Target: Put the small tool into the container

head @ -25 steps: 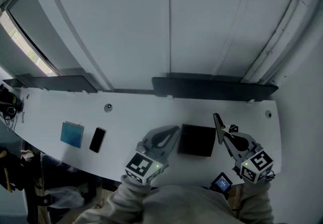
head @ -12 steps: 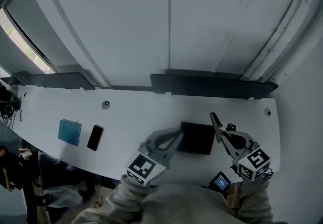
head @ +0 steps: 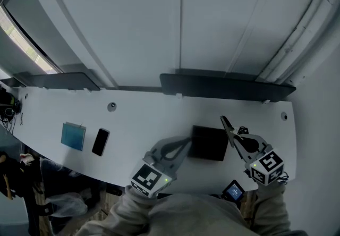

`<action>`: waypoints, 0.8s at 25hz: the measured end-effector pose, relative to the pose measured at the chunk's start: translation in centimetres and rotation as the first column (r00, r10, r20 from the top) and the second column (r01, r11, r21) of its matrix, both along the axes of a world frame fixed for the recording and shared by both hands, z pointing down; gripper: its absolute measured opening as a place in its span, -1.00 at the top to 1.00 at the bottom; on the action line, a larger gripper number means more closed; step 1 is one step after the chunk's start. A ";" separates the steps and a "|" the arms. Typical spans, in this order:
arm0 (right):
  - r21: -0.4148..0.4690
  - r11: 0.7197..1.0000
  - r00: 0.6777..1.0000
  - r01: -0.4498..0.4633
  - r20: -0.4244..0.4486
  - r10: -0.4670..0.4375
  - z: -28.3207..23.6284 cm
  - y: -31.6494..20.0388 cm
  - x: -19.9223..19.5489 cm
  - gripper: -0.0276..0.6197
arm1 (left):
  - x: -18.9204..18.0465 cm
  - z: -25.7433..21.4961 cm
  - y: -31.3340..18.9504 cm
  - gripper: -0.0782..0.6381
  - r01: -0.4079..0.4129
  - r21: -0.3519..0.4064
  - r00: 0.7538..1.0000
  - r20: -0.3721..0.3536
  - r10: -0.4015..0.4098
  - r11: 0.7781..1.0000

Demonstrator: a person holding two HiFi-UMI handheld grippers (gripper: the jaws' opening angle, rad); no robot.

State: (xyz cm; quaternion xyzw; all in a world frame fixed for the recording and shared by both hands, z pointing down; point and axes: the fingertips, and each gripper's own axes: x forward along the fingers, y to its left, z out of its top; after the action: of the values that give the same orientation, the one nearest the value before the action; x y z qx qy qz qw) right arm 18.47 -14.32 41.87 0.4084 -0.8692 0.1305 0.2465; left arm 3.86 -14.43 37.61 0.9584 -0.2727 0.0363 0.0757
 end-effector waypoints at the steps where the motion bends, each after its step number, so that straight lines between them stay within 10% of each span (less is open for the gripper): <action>1: -0.006 1.000 1.000 0.005 -0.013 -0.005 0.4 -0.1 0.0 0.85 | -0.1 0.2 0.1 0.79 -0.002 0.000 1.000 0.003 0.002 1.000; 20: -0.120 0.989 0.991 0.081 -0.098 -0.093 6.3 -3.4 -0.6 0.85 | -3.4 1.6 0.3 0.79 0.087 -0.035 0.996 0.000 -0.087 0.996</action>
State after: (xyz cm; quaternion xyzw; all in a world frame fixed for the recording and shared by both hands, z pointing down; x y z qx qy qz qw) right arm 17.83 -17.76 48.12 0.3614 -0.8631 0.1486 0.3199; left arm 0.42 -14.12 39.23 0.9442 -0.3134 0.0369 0.0943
